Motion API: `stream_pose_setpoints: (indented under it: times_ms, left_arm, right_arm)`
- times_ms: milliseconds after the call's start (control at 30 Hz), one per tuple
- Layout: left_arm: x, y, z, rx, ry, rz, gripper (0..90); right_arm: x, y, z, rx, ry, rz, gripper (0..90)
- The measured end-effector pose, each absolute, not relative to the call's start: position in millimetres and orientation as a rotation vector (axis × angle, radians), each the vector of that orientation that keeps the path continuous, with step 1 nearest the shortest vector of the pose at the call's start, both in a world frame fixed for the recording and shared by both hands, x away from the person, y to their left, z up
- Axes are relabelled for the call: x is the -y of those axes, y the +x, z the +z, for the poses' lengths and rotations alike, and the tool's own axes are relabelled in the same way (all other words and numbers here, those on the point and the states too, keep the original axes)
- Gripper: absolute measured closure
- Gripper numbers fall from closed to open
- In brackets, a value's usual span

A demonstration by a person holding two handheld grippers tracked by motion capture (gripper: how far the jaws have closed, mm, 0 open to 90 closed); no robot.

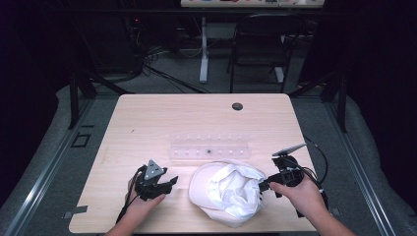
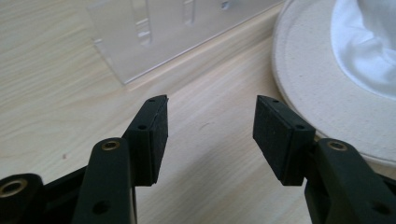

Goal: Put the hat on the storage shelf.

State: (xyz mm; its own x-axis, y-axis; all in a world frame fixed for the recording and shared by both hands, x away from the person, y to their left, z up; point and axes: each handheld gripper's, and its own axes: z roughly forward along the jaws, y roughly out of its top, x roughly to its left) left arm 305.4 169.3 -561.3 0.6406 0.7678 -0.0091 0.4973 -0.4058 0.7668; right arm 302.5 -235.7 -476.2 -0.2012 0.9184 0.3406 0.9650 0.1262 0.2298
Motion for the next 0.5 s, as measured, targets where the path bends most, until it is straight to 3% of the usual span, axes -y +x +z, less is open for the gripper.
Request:
stream_pose_setpoints:
  times_ms: [500]
  left_arm:
    - [-163,302,-562,-0.941,2.119,0.463,45.8]
  right_arm:
    - [239,303,-494,2.164,-1.85,-0.651,51.6]
